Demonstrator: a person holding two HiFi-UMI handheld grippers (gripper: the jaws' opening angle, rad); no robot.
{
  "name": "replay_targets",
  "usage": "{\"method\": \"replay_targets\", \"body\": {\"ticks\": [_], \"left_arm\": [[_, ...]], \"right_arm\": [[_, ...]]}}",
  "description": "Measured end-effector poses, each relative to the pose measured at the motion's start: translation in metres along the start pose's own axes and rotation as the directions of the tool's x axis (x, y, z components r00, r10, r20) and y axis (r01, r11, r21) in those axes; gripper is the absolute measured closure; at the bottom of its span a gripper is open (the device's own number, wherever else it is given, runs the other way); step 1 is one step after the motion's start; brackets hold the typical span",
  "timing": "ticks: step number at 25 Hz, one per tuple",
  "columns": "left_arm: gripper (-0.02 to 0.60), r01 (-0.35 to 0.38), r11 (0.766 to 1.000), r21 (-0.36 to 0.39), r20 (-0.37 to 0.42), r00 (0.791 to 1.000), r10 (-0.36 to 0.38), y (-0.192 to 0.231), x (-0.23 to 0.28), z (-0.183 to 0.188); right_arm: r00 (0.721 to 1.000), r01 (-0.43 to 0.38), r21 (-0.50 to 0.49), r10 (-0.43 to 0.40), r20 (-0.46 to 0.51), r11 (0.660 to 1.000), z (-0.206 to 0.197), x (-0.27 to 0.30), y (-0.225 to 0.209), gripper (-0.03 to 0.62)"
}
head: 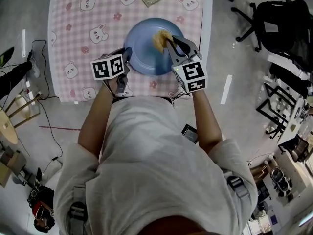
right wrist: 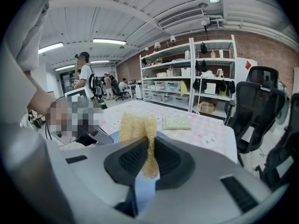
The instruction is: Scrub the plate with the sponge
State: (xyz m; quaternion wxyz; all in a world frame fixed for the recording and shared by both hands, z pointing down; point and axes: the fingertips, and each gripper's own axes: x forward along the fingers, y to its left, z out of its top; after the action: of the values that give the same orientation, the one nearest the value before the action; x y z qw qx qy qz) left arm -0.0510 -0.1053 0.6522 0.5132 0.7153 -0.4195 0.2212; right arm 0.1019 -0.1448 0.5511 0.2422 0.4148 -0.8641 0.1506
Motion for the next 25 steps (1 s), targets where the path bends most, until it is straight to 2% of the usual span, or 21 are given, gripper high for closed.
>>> {"method": "replay_targets", "body": {"ticks": [3,7,12,19,25], "left_arm": [[0.534,0.001,0.995,0.095,-0.012,1.0,0.001,-0.002,0.004,0.018],[0.548,0.016,0.984,0.178,-0.025,1.0,-0.011,-0.005,0.007,0.039],[0.552,0.023,0.957,0.29,-0.026,1.0,-0.016,-0.011,0.003,0.061],[0.551,0.036,0.955,0.296,-0.021,0.999,-0.031,-0.017,0.002,0.061],[0.545,0.074,0.951,0.301,-0.015,0.997,-0.073,-0.027,-0.002,0.061]], "right_arm": [[0.999,0.026,-0.009,-0.026,-0.03,1.0,-0.007,0.005,-0.01,0.548],[0.999,0.045,-0.006,-0.045,-0.025,0.999,-0.001,0.011,-0.02,0.548],[0.997,0.068,-0.019,-0.068,-0.022,0.998,0.005,0.014,-0.031,0.548],[0.992,0.096,-0.057,-0.101,-0.08,0.994,-0.004,0.03,-0.034,0.548],[0.975,0.102,-0.201,-0.138,-0.172,0.974,-0.012,0.056,-0.028,0.548]]}}
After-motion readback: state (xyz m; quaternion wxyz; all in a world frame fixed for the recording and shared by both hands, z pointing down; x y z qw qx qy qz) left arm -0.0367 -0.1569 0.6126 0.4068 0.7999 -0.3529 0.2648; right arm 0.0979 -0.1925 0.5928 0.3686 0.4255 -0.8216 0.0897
